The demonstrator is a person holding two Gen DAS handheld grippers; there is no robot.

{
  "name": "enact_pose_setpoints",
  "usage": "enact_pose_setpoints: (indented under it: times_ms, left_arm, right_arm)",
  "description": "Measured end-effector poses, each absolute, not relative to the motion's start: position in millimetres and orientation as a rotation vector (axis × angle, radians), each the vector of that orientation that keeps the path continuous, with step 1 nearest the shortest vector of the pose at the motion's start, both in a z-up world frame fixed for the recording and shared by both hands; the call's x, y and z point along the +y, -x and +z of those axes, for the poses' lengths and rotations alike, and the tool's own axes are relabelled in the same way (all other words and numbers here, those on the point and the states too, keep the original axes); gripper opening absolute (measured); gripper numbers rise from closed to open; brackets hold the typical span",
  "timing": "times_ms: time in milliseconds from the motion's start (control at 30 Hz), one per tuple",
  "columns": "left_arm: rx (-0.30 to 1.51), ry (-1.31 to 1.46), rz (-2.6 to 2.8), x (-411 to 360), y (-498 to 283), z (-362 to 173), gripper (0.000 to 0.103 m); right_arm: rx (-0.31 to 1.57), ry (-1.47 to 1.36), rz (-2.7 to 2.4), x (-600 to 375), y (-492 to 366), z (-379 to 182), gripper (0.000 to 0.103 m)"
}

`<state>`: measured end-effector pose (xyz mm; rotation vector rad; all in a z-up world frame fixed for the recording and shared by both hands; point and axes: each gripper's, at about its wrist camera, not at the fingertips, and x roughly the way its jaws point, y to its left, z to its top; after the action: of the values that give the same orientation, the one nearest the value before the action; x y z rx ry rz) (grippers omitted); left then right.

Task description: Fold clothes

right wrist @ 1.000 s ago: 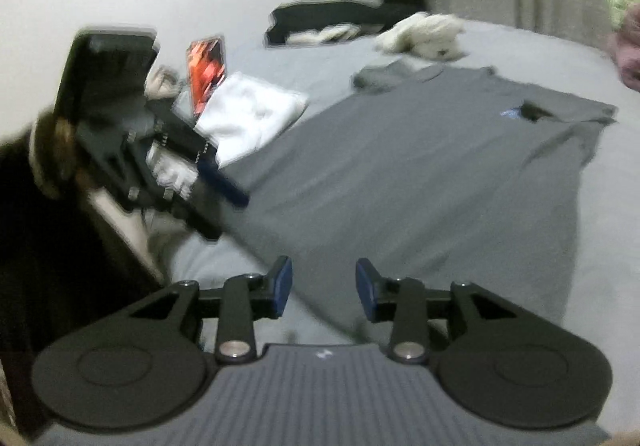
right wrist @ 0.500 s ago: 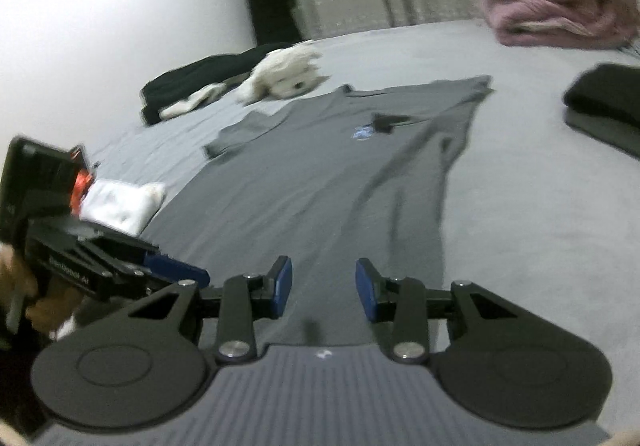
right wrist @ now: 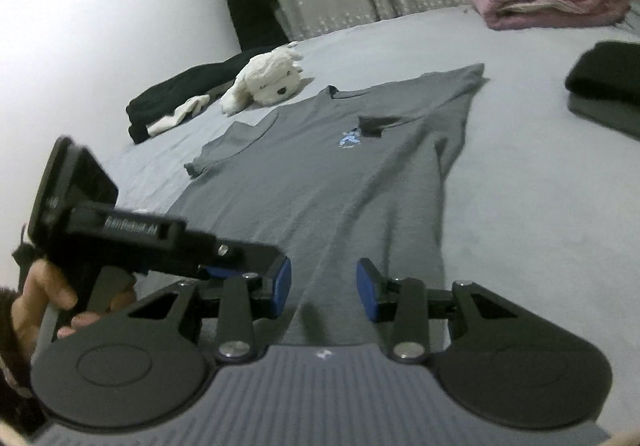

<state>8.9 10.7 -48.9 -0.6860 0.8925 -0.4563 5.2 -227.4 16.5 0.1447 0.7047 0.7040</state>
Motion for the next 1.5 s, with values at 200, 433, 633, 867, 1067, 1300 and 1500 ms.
enact_pose_setpoints:
  times_ms: [200, 433, 633, 867, 1067, 1300, 1500]
  left_arm:
    - [0.864, 0.698, -0.432, 9, -37, -45, 0.047]
    - [0.88, 0.773, -0.377, -5, -86, -57, 0.03]
    - [0.851, 0.805, -0.298, -9, -114, -59, 0.024]
    - [0.823, 0.864, -0.263, -6, -126, -64, 0.023]
    - [0.782, 0.887, -0.242, 0, -126, -65, 0.023]
    - [0.788, 0.872, -0.219, -6, -130, -68, 0.006]
    - [0.724, 0.799, -0.186, -6, -122, -55, 0.002]
  right_arm:
    - [0.72, -0.215, 0.623, -243, -26, 20, 0.041]
    - [0.76, -0.417, 0.512, -263, -55, 9, 0.041]
    - [0.798, -0.454, 0.484, -257, -70, 2, 0.041]
    - [0.792, -0.482, 0.482, -252, -81, 2, 0.041]
    - [0.793, -0.403, 0.443, -248, -81, 3, 0.041]
    - [0.792, -0.372, 0.449, -245, -78, 4, 0.041]
    - [0.787, -0.376, 0.43, -251, -80, 4, 0.041]
